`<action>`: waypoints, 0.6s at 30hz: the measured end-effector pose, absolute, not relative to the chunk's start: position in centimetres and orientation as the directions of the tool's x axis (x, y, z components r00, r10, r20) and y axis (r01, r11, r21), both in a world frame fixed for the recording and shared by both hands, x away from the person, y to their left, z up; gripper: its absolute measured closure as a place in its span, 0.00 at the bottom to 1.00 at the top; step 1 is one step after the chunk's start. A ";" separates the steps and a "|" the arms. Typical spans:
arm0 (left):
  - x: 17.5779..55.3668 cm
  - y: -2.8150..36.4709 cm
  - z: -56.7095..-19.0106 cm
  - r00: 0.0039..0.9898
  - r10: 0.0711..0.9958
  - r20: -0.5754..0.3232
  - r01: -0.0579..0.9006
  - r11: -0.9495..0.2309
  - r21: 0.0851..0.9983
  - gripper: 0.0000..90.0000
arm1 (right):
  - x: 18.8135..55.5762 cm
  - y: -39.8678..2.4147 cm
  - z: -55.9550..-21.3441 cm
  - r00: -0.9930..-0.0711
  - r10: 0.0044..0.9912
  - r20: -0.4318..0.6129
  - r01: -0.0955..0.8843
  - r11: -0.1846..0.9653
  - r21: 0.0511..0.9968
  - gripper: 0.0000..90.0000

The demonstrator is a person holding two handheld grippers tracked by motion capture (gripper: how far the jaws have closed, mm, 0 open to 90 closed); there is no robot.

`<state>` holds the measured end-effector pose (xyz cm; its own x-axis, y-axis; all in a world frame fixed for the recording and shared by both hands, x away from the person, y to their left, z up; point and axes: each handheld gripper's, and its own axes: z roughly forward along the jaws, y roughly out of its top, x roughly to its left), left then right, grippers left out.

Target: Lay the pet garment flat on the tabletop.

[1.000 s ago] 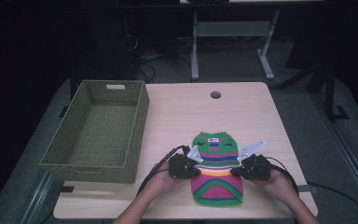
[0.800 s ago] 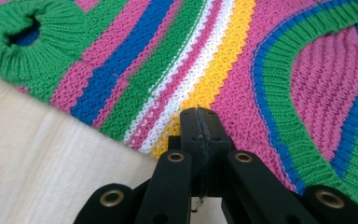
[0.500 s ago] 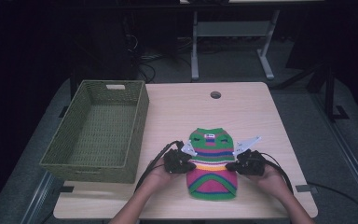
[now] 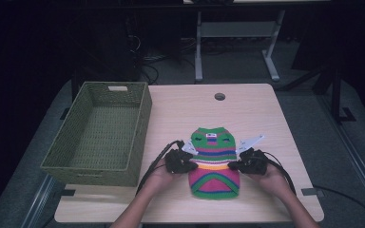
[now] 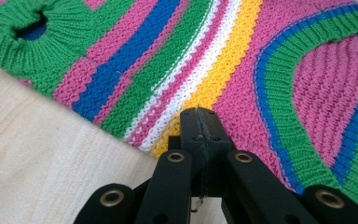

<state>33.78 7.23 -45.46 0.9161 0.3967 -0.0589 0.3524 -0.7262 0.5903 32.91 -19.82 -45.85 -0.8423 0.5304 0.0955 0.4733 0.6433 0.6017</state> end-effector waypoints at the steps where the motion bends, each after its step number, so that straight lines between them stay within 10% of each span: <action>1: 33.9 7.2 -45.4 0.916 0.397 -0.055 0.351 -0.728 0.588 1.00 | 32.9 -19.8 -45.9 -0.841 0.532 0.097 0.476 0.641 0.603 1.00; 18: 34.4 7.4 -45.5 0.907 0.416 -0.059 0.367 -0.717 0.592 1.00 | 33.6 -20.0 -46.1 -0.827 0.549 0.123 0.497 0.611 0.616 1.00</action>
<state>34.43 7.39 -45.51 0.9075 0.4160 -0.0590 0.3673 -0.7174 0.5920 33.58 -19.99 -46.07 -0.8269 0.5486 0.1235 0.4972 0.6107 0.6163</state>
